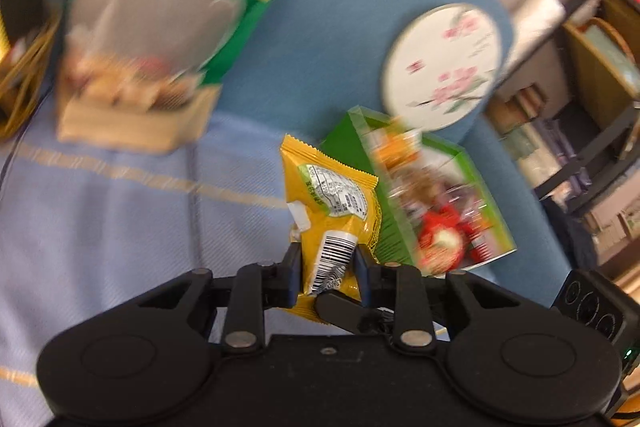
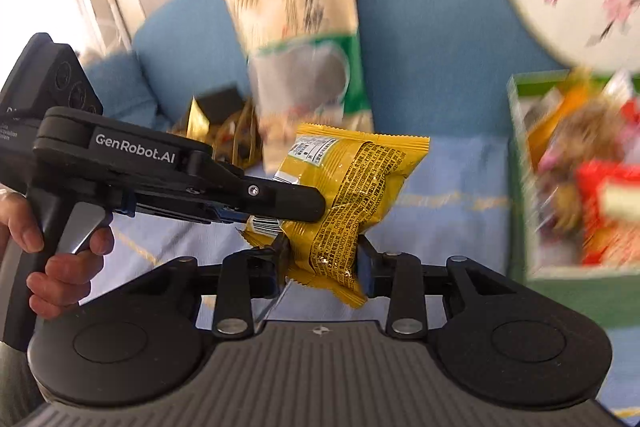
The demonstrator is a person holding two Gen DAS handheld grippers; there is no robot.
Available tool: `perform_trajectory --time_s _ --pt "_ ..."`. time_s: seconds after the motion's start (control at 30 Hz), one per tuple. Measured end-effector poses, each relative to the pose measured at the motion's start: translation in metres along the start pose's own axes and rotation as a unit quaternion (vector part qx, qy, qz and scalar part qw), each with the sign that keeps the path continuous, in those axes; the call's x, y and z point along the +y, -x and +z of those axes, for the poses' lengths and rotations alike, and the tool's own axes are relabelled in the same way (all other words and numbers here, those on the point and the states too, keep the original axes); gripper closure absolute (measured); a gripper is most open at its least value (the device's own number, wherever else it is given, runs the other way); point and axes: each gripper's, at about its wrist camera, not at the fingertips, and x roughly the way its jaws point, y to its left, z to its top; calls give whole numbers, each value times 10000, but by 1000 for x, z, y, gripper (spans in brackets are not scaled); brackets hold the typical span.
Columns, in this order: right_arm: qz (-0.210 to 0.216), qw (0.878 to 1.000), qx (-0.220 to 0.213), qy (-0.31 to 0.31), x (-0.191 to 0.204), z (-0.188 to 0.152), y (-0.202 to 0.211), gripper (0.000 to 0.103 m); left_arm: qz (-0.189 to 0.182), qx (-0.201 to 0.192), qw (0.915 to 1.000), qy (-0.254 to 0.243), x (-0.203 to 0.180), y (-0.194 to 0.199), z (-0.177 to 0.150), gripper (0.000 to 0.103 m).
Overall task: Organize snacks
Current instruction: 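Carry the yellow packet into the green box and open both tools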
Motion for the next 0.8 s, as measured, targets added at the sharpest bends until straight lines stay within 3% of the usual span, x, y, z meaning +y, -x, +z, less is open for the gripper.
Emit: perform_trajectory --time_s 0.37,0.67,0.73,0.77,0.8 --pt "-1081 9859 -1275 -70 -56 33 66 43 -756 -124 9930 -900 -101 -65 52 74" --pt "-1876 9636 -1778 -680 -113 39 102 43 -1013 10 9845 -1430 -166 -135 64 72" --pt "-2026 9600 -1784 -749 -123 38 103 43 -900 -24 9844 -1511 -171 -147 63 66" --pt "-2092 9591 -1762 -732 -126 38 101 43 -740 -122 9846 -1581 -173 -151 62 56" --pt "-2180 9581 -1719 -710 -130 37 98 43 -574 -227 9844 -1649 -174 -153 60 13"
